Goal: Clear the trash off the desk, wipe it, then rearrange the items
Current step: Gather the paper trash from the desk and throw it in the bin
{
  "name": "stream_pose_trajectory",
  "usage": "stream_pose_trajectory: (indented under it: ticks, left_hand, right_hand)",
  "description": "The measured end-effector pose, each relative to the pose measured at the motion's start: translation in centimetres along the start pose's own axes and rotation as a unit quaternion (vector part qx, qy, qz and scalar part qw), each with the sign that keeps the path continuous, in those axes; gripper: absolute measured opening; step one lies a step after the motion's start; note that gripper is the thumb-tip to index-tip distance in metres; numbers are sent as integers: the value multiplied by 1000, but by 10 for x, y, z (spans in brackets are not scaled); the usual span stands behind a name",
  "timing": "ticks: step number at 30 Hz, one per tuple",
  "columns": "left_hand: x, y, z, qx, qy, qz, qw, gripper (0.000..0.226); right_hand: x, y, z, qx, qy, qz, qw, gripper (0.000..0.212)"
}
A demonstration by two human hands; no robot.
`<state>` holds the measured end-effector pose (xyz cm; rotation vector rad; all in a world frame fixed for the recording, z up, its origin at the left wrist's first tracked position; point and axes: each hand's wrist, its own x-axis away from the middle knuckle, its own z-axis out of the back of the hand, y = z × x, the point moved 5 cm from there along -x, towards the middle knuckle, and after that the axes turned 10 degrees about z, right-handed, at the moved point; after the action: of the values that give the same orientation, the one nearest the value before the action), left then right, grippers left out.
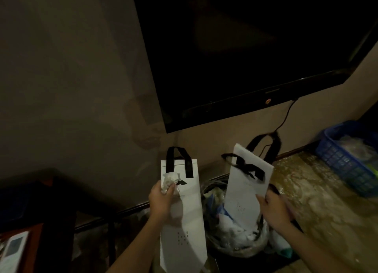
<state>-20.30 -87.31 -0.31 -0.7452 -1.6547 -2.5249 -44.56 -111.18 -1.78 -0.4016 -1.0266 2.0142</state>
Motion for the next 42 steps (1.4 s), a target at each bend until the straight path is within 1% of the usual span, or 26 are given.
stream_pose_trajectory:
  ticks: [4, 5, 8, 9, 11, 12, 14, 16, 19, 20, 22, 23, 25, 27, 28, 30, 32, 34, 35, 36, 38, 39, 40, 42]
  left_hand:
    - [-2, -5, -1, -9, 10, -4, 1000, 5]
    - [-3, -8, -2, -13, 12, 0, 1000, 5]
    - [-8, -16, -6, -24, 12, 7, 1000, 9]
    - [-10, -19, -7, -26, 13, 8, 1000, 10]
    - [-13, -22, -8, -30, 13, 11, 999, 11]
    - [-13, -23, -9, -30, 14, 9, 999, 10]
    - [-13, -24, -10, -25, 12, 7, 1000, 7]
    - [-13, -26, -11, -25, 13, 12, 1000, 7]
    - [-8, -29, -14, -26, 7, 27, 999, 11]
    - [-7, -30, -15, -24, 1, 30, 999, 13]
    - [-7, -29, -14, -21, -10, 34, 999, 16]
    - [-6, -28, -13, -15, -17, 33, 999, 17]
    - [-5, -25, -10, -1, -27, 28, 999, 18]
    - [-2, -22, -8, 8, -39, 21, 999, 16]
    - [0, -21, -8, 13, -45, 18, 999, 15]
    - [5, -21, -7, 31, -54, 21, 998, 14]
    - [9, -23, -5, 46, -65, 29, 996, 14]
    - [13, -24, -4, 56, -81, 37, 994, 13]
    - [15, -24, -3, 55, -88, 42, 994, 13]
    - [16, -25, -1, 51, -94, 46, 993, 12]
    - [19, -24, 2, 44, -105, 55, 992, 12]
    - [20, -24, 2, 44, -111, 60, 991, 12]
    - [22, -24, 3, 44, -118, 62, 990, 13]
    - [25, -23, 5, 54, -128, 58, 989, 14]
  right_hand:
    - [0, 21, -12, 60, -1, -11, 998, 42]
    - [0, 24, -17, 68, -7, -10, 998, 42]
    - [-4, 41, -40, 89, -51, -9, 995, 30]
    - [-6, 46, -45, 95, -64, -21, 993, 33]
    - [-12, 58, -49, 92, -58, -60, 992, 40]
    - [-15, 61, -49, 88, -45, -64, 993, 38]
    - [-20, 62, -48, 80, -48, -61, 994, 26]
    - [-20, 59, -52, 89, -74, -48, 992, 21]
    - [-15, 61, -65, 116, -131, -55, 983, 24]
    - [-16, 62, -67, 110, -135, -52, 983, 23]
    - [-15, 61, -62, 83, -120, -58, 988, 16]
    - [-13, 57, -56, 59, -104, -62, 991, 16]
    - [-8, 52, -44, 40, -93, -60, 993, 33]
    - [-1, 50, -30, 64, -80, -68, 992, 45]
    - [3, 48, -23, 72, -66, -76, 992, 49]
    - [19, 33, -9, 65, -43, -108, 991, 45]
    - [43, 5, -14, 43, -84, -118, 989, 39]
    - [63, -28, -34, -29, -144, -101, 984, 34]
    - [67, -46, -45, -60, -160, -86, 981, 30]
    - [66, -61, -58, -75, -180, -80, 977, 33]
    - [59, -85, -84, -106, -225, -103, 963, 61]
    - [56, -95, -94, -128, -248, -118, 953, 69]
    - [53, -104, -102, -150, -271, -114, 944, 65]
    - [46, -113, -111, -170, -305, -78, 934, 42]
